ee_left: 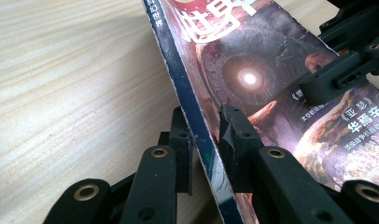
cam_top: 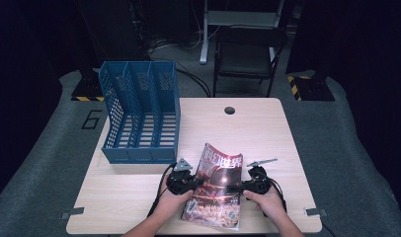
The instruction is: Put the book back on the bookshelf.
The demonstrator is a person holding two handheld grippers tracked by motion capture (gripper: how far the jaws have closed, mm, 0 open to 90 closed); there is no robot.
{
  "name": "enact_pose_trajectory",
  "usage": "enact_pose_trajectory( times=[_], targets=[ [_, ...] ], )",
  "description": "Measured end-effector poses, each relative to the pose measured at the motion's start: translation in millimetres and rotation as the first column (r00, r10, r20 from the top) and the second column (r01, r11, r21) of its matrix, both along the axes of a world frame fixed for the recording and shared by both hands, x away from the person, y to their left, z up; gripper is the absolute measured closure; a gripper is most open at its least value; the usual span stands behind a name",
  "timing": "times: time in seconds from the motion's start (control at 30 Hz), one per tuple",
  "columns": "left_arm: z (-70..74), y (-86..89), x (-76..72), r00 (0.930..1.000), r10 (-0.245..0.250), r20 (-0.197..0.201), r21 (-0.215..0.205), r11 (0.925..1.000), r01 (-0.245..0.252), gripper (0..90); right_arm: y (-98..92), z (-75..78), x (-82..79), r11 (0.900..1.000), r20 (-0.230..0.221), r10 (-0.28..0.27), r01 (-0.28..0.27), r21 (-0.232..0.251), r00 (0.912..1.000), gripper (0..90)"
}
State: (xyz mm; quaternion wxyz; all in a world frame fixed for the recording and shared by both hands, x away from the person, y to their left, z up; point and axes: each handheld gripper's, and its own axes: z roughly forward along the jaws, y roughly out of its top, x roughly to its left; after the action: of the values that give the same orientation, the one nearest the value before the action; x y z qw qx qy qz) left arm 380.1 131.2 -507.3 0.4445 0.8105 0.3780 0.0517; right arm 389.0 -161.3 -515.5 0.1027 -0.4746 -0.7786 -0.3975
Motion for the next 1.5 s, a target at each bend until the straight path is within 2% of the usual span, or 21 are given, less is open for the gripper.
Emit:
enact_pose_trajectory(
  times=[0.17, 0.37, 0.43, 0.47, 0.6, 0.7, 0.77, 0.83, 0.97, 1.03, 1.07, 1.1, 1.13, 1.2, 1.3, 1.37, 1.5],
  targets=[
    [3.9, 0.3, -0.9, 0.9997, -0.015, 0.019, 0.007, 0.9999, 0.015, 76.6, -2.4, -0.4, 0.5, 1.0, -0.054, 0.003, -0.002, 0.016, 0.9985, 63.2],
    [12.2, 2.9, -1.8, 0.9985, -0.025, 0.048, 0.015, 0.9996, 0.025, 77.5, -0.9, 0.1, 2.3, 0.999, -0.063, 0.036, -0.035, 0.03, 0.9974, 70.5],
    [16.1, 4.5, -2.5, 0.9985, -0.026, 0.048, 0.0, 0.9997, 0.026, 77.6, -1.2, 2.1, 2.2, 0.998, -0.05, 0.043, -0.041, 0.038, 0.9978, 72.5],
    [18.3, 5.4, -2.7, 0.9978, -0.024, 0.061, 0.001, 0.9997, 0.024, 77.5, -0.7, 3.9, 1.4, 0.998, -0.045, 0.039, -0.037, 0.043, 0.9982, 73.8],
    [28.7, 10.2, -4.1, 0.9955, -0.02, 0.092, -0.012, 0.9997, 0.022, 77.5, 1.0, 12.5, -1.4, 0.998, 0.021, 0.039, -0.04, 0.041, 0.999, 77.5],
    [35.0, 13.7, -5.1, 0.9942, -0.016, 0.106, -0.027, 0.9995, 0.019, 77.2, 3.9, 20.7, -5.1, 0.999, 0.081, 0.033, -0.036, 0.035, 0.9961, 79.2],
    [38.4, 15.8, -5.4, 0.9948, -0.018, 0.101, -0.044, 0.9988, 0.022, 77.0, 6.4, 26.6, -8.1, 0.999, 0.122, 0.032, -0.035, 0.019, 0.992, 79.7],
    [42.0, 18.0, -5.4, 0.9944, -0.012, 0.105, -0.055, 0.9984, 0.017, 76.7, 8.2, 31.8, -10.6, 0.999, 0.174, 0.035, -0.036, 0.003, 0.9842, 80.4],
    [47.5, 21.1, -4.7, 0.9942, -0.03, 0.103, -0.05, 0.9981, 0.035, 76.5, 9.5, 42.5, -15.7, 1.0, 0.225, 0.013, -0.013, -0.003, 0.9744, 82.8],
    [49.7, 21.2, -5.5, 0.995, -0.033, 0.094, -0.062, 0.9973, 0.038, 76.4, 8.8, 47.0, -17.0, 1.0, 0.253, 0.0, -0.001, 0.0, 0.9674, 84.1],
    [51.7, 21.6, -5.4, 0.9937, -0.039, 0.105, -0.061, 0.9971, 0.045, 76.5, 8.4, 49.0, -17.3, 1.0, 0.27, -0.004, 0.003, 0.003, 0.9628, 84.7],
    [52.6, 21.8, -5.5, 0.9936, -0.043, 0.104, -0.062, 0.9969, 0.049, 76.6, 8.2, 51.9, -17.6, 1.0, 0.305, -0.005, 0.007, -0.002, 0.9523, 85.2],
    [54.7, 21.5, -6.4, 0.9928, -0.045, 0.111, -0.064, 0.9966, 0.052, 76.7, 8.5, 53.3, -18.5, 1.0, 0.308, -0.011, 0.013, -0.004, 0.9513, 85.4],
    [58.1, 21.3, -7.5, 0.9909, -0.052, 0.124, -0.061, 0.9964, 0.06, 76.8, 9.4, 59.7, -20.9, 0.999, 0.36, -0.011, 0.022, -0.027, 0.933, 85.9],
    [62.9, 20.1, -10.5, 0.989, -0.05, 0.139, -0.061, 0.9963, 0.059, 77.1, 10.4, 65.1, -23.4, 0.999, 0.408, -0.014, 0.033, -0.039, 0.913, 86.1],
    [65.7, 20.3, -11.9, 0.9837, -0.063, 0.169, -0.042, 0.9966, 0.071, 77.3, 11.5, 68.7, -25.5, 0.998, 0.439, -0.018, 0.044, -0.048, 0.8984, 86.2],
    [69.1, 18.5, -16.6, 0.9763, -0.058, 0.208, -0.013, 0.998, 0.062, 78.8, 14.1, 75.9, -30.0, 0.996, 0.497, -0.018, 0.058, -0.065, 0.8674, 86.4]
  ],
)
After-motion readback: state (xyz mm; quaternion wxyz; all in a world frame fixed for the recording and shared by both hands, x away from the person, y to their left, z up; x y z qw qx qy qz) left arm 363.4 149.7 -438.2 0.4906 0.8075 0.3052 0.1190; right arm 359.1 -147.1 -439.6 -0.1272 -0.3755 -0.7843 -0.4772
